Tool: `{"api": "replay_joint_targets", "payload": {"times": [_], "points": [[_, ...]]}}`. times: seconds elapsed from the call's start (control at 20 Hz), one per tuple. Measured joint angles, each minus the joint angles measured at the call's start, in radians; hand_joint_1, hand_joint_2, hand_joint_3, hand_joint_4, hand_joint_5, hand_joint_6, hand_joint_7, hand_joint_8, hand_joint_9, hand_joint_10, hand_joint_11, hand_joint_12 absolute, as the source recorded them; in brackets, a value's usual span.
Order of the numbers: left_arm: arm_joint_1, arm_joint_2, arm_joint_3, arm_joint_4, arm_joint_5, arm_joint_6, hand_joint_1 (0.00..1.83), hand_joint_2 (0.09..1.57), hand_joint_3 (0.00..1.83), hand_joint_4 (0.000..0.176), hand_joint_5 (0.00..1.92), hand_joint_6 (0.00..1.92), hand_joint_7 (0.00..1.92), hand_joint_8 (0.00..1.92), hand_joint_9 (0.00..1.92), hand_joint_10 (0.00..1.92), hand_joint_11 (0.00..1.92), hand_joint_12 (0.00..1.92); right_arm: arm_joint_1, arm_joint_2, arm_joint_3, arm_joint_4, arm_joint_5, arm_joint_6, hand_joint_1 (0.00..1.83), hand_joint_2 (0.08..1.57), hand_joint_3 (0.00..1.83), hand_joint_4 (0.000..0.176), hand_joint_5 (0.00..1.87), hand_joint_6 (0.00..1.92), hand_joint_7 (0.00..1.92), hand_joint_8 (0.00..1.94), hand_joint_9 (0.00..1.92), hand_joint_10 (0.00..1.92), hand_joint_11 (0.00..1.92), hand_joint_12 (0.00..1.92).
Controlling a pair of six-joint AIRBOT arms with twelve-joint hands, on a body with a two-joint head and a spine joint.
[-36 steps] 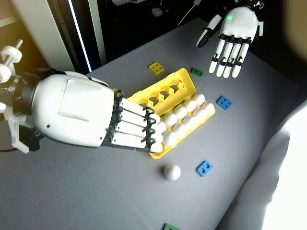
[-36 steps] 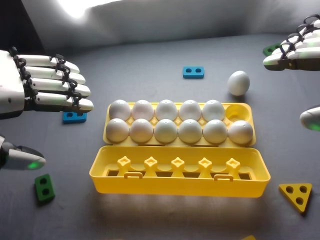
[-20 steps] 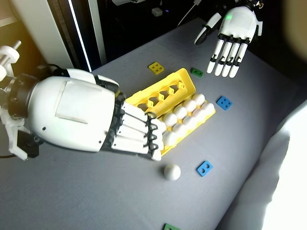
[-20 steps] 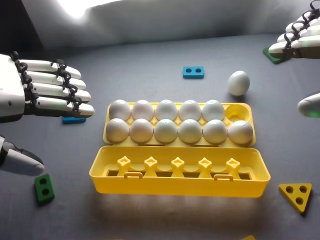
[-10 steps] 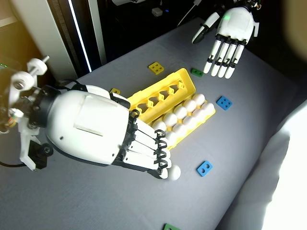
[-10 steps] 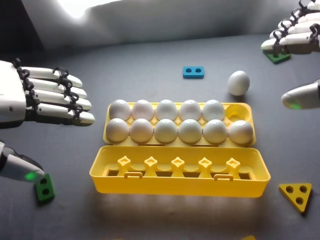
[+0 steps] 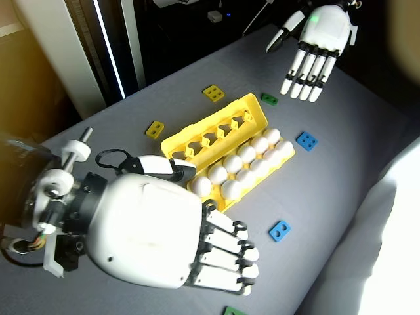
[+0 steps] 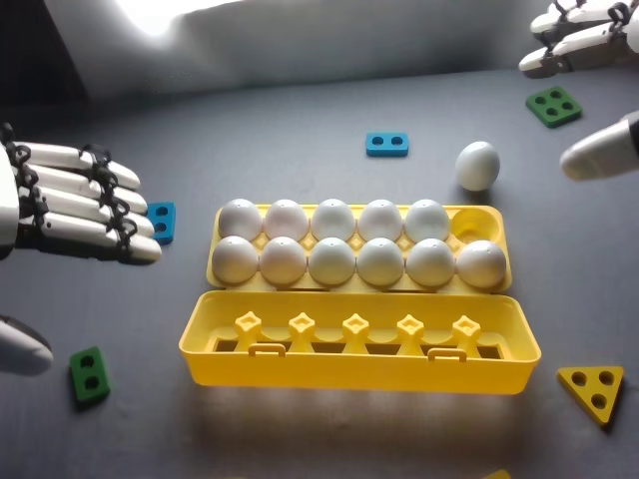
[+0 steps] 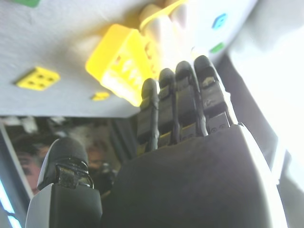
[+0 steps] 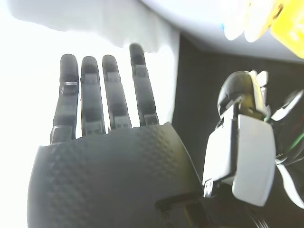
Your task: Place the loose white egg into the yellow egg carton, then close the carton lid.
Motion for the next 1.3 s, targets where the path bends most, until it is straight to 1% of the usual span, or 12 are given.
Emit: {"api": "replay_joint_targets", "payload": {"times": [0.05, 0.15, 0.2, 0.35, 0.45, 0.55, 0.6, 0.7, 0.75, 1.0, 1.15, 1.3], "points": [[0.000, 0.000, -0.002, 0.000, -0.011, -0.016, 0.00, 1.16, 0.00, 0.000, 0.24, 0.00, 0.24, 0.00, 0.18, 0.00, 0.00, 0.31, 0.003, -0.014, 0.019, -0.063, 0.013, 0.050, 0.31, 0.79, 0.00, 0.048, 0.38, 0.00, 0.06, 0.00, 0.09, 0.00, 0.00, 0.39], [0.000, 0.000, -0.001, 0.000, -0.015, -0.041, 0.00, 1.16, 0.00, 0.000, 0.24, 0.00, 0.24, 0.00, 0.18, 0.00, 0.00, 0.31, 0.011, -0.037, 0.049, -0.113, 0.023, 0.086, 0.31, 0.79, 0.00, 0.048, 0.38, 0.00, 0.06, 0.00, 0.09, 0.00, 0.00, 0.39], [0.000, 0.000, -0.001, 0.000, -0.015, -0.047, 0.00, 1.15, 0.00, 0.000, 0.22, 0.00, 0.22, 0.00, 0.17, 0.00, 0.00, 0.31, 0.015, -0.050, 0.072, -0.113, 0.026, 0.088, 0.44, 0.77, 0.00, 0.060, 0.40, 0.01, 0.05, 0.00, 0.08, 0.00, 0.00, 0.38], [-0.011, -0.013, -0.001, 0.034, -0.003, -0.108, 0.00, 1.16, 0.00, 0.000, 0.23, 0.00, 0.23, 0.00, 0.17, 0.00, 0.00, 0.32, 0.015, -0.080, 0.109, -0.119, 0.021, 0.088, 0.53, 0.74, 0.00, 0.113, 0.44, 0.01, 0.01, 0.00, 0.07, 0.00, 0.00, 0.40], [-0.008, -0.023, -0.016, 0.056, 0.019, -0.131, 0.00, 1.16, 0.00, 0.000, 0.24, 0.00, 0.24, 0.00, 0.18, 0.00, 0.00, 0.33, 0.015, -0.103, 0.131, -0.126, 0.025, 0.088, 0.55, 0.74, 0.00, 0.117, 0.47, 0.01, 0.03, 0.00, 0.07, 0.00, 0.00, 0.43], [0.005, -0.018, -0.023, 0.061, 0.016, -0.133, 0.00, 1.16, 0.00, 0.000, 0.23, 0.00, 0.24, 0.00, 0.19, 0.00, 0.00, 0.33, 0.014, -0.130, 0.158, -0.129, 0.026, 0.088, 0.60, 0.74, 0.00, 0.117, 0.50, 0.00, 0.03, 0.00, 0.04, 0.00, 0.00, 0.35], [0.015, -0.010, -0.023, 0.060, 0.017, -0.134, 0.00, 1.16, 0.00, 0.000, 0.23, 0.00, 0.24, 0.00, 0.19, 0.00, 0.00, 0.33, 0.014, -0.137, 0.166, -0.128, 0.026, 0.088, 0.62, 0.74, 0.00, 0.118, 0.51, 0.00, 0.03, 0.00, 0.04, 0.00, 0.00, 0.25], [0.046, 0.015, -0.018, 0.061, 0.021, -0.131, 0.00, 1.17, 0.00, 0.000, 0.23, 0.00, 0.24, 0.00, 0.19, 0.00, 0.00, 0.34, 0.014, -0.151, 0.178, -0.129, 0.024, 0.088, 0.62, 0.75, 0.00, 0.108, 0.56, 0.00, 0.03, 0.00, 0.01, 0.00, 0.00, 0.05], [0.047, 0.012, -0.003, 0.074, 0.026, -0.127, 0.00, 1.16, 0.00, 0.000, 0.24, 0.00, 0.24, 0.00, 0.19, 0.00, 0.00, 0.34, 0.014, -0.161, 0.187, -0.129, 0.024, 0.088, 0.62, 0.75, 0.00, 0.107, 0.57, 0.01, 0.02, 0.00, 0.00, 0.00, 0.00, 0.01], [0.052, -0.035, 0.114, 0.031, 0.027, -0.154, 0.00, 1.17, 0.00, 0.000, 0.26, 0.00, 0.27, 0.01, 0.22, 0.01, 0.00, 0.40, 0.014, -0.225, 0.253, -0.129, 0.034, 0.088, 0.67, 0.76, 0.00, 0.127, 0.58, 0.01, 0.01, 0.00, 0.00, 0.00, 0.00, 0.00], [0.064, -0.059, 0.145, -0.001, -0.018, -0.146, 0.00, 1.18, 0.00, 0.000, 0.27, 0.00, 0.30, 0.01, 0.25, 0.01, 0.00, 0.46, 0.013, -0.246, 0.278, -0.128, 0.032, 0.088, 0.68, 0.76, 0.00, 0.130, 0.59, 0.01, 0.00, 0.00, 0.00, 0.00, 0.00, 0.00], [0.090, -0.068, 0.153, 0.020, -0.097, -0.123, 0.00, 1.18, 0.00, 0.000, 0.26, 0.00, 0.28, 0.00, 0.22, 0.00, 0.00, 0.40, 0.006, -0.275, 0.301, -0.133, 0.041, 0.088, 0.73, 0.76, 0.00, 0.145, 0.60, 0.01, 0.00, 0.00, 0.00, 0.00, 0.00, 0.00]]}}
